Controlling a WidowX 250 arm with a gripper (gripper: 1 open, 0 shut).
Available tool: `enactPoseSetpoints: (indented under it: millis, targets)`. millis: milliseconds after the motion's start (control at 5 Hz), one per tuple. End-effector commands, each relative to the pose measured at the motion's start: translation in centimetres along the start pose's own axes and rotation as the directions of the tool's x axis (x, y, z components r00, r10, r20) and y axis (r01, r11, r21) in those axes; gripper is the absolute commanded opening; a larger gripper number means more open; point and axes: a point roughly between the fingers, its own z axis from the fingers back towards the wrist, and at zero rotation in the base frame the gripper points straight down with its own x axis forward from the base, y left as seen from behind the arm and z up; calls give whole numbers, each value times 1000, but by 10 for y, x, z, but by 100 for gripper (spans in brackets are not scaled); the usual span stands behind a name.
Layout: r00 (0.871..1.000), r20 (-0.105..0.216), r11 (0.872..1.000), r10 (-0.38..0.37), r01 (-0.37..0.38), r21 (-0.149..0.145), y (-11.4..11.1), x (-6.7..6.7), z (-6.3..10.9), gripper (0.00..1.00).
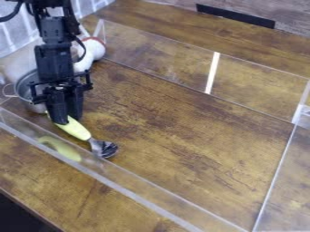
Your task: Move the green spoon to the right
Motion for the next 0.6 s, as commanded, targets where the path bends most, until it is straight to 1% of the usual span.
enactPoseSetpoints:
  millis: [0,200,400]
  targets:
    - [1000,-16,1000,3,-3,-1,12,6,6,0]
    - [994,-61,996,88,-88,-6,13,1,10,0]
    - [977,-109,983,184,-186,-9,14,-4,15,0]
